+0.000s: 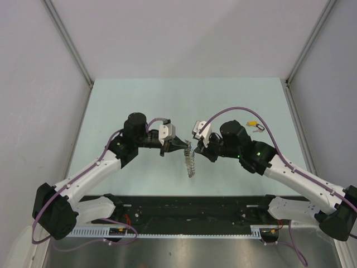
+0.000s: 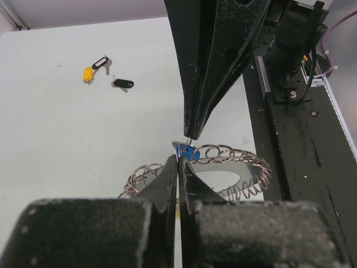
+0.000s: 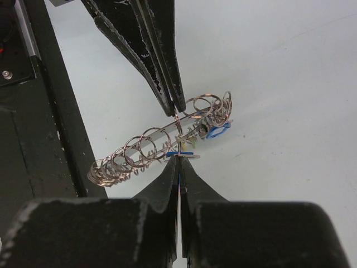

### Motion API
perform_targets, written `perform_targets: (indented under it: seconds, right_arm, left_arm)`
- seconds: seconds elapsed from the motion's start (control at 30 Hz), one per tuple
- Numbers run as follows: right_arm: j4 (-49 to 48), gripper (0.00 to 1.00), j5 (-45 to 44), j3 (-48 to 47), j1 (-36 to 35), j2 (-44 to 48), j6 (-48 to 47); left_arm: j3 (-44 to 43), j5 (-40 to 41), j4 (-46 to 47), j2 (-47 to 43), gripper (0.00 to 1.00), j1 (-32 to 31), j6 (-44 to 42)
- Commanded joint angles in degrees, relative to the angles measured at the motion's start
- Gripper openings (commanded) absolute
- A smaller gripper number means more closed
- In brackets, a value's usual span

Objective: Put the keys on the keyring

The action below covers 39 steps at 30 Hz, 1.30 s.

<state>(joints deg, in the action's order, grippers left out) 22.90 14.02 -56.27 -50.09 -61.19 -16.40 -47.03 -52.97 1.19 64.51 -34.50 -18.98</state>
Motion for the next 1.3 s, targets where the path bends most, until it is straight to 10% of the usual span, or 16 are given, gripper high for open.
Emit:
perform_targets:
  seconds: [0.0,1.27]
  right_arm:
    - [-1.0,0.0,1.0,-1.6,-0.2,1.0,-0.3]
    - [-1.0,0.0,2.3,-1.5,0.3,1.0,0.1]
  left_arm:
    - [-0.5,-2.3,3.4,-0.2,0.0,-0.3,0.6]
    - [-1.1,-4.4,1.6,0.4,0.0,-0.8,-1.1]
